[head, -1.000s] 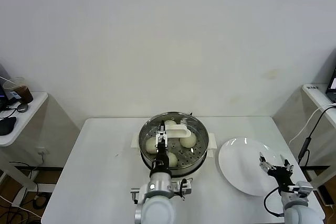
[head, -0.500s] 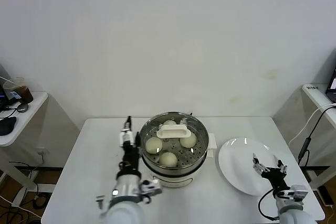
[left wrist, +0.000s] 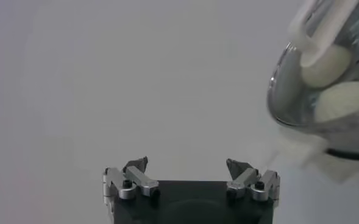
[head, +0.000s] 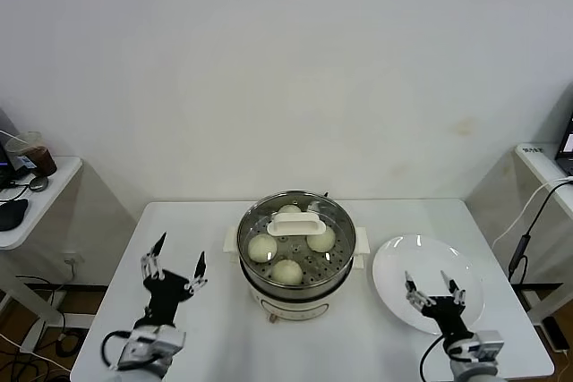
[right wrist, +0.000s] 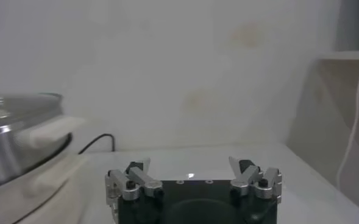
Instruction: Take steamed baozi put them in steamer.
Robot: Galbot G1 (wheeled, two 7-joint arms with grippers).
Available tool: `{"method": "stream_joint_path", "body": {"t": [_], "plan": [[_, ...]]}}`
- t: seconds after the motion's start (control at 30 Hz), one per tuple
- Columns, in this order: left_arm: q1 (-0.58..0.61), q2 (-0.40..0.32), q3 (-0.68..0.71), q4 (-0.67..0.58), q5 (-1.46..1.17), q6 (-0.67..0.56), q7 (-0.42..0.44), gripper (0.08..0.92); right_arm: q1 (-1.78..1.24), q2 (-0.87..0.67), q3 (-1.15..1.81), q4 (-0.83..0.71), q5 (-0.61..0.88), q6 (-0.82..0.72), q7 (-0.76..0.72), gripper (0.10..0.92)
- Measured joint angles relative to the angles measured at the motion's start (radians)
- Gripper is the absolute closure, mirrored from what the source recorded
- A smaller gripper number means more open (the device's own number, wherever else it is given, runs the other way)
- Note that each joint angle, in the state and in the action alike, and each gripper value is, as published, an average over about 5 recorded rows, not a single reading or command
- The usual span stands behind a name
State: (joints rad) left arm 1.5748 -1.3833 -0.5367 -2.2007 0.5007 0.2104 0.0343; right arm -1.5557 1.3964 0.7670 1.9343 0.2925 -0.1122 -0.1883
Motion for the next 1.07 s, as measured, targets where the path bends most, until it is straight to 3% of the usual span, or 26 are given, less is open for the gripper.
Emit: {"method": "stream_joint_path", "body": {"t": [0.37, 1.07], "plan": [[0.144, -0.043, -0.052, 0.021, -0.351, -0.054, -0.067, 0.177, -0.077, 0.007, -0.024, 0.071, -0.032, -0.014, 0.008, 0.203], [0.249, -0.070, -0.062, -0.022, -0.492, -0.101, -0.068, 0.177, -0.155, 0.009, 0.010, 0.175, -0.114, -0.084, -0.027, 0.203]]}}
